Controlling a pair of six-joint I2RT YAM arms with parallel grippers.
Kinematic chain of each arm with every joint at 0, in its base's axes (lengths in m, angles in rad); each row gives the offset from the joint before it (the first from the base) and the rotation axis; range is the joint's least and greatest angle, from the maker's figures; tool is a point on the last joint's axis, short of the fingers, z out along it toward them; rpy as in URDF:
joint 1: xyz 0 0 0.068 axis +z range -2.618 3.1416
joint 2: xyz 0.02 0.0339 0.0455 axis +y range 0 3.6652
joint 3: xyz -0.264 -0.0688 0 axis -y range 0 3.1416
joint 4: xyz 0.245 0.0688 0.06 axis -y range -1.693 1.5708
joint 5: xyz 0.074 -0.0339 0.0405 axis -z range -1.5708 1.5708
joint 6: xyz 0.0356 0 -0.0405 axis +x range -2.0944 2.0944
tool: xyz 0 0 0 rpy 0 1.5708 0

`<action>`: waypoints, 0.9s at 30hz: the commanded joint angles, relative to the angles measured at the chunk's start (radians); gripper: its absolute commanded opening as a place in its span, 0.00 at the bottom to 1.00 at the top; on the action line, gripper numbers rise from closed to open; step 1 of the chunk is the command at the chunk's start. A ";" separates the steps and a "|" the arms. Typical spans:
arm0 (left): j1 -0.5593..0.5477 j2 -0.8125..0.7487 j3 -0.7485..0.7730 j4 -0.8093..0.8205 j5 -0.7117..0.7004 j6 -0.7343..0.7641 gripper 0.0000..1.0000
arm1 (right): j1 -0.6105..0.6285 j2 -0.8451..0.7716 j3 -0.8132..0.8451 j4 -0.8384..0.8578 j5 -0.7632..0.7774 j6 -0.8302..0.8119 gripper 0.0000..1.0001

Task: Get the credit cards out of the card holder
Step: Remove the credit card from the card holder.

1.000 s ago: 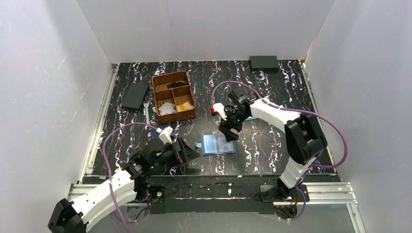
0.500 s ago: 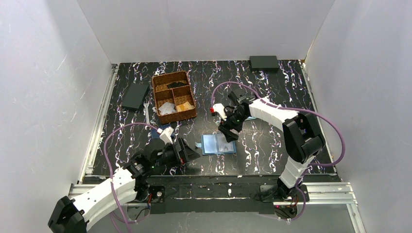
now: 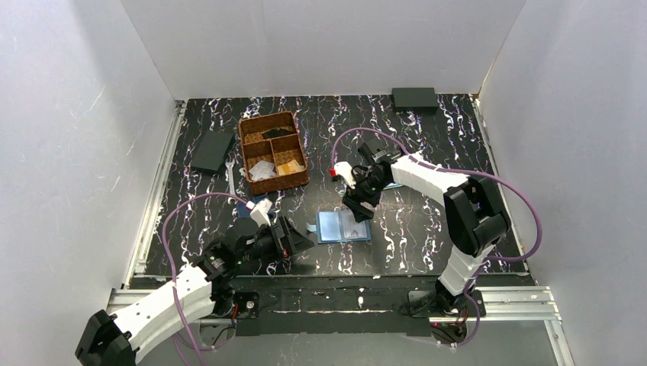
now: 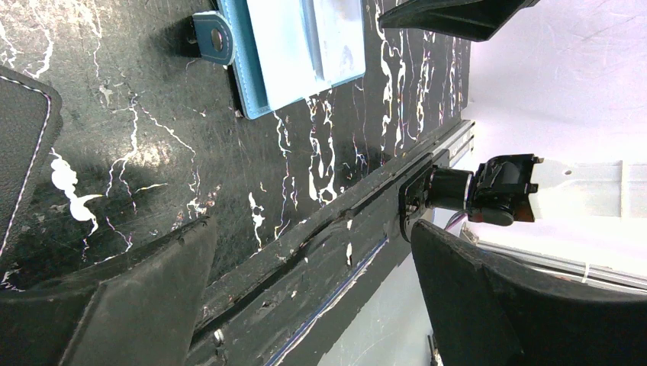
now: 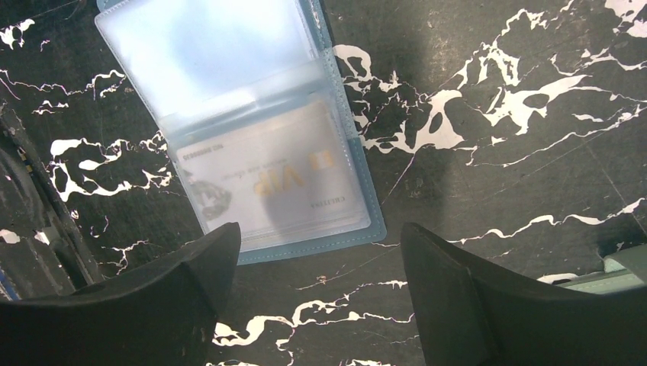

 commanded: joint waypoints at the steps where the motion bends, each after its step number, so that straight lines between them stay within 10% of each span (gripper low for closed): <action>1: -0.005 -0.016 0.006 -0.007 0.003 0.008 0.98 | 0.004 -0.033 0.007 0.006 0.000 0.004 0.85; 12: -0.013 0.130 0.152 -0.019 0.029 0.117 0.98 | -0.057 -0.265 -0.177 0.099 -0.192 0.076 0.87; 27: -0.097 0.531 0.407 0.002 -0.042 0.214 0.86 | -0.199 -0.350 -0.504 0.720 -0.432 0.787 0.72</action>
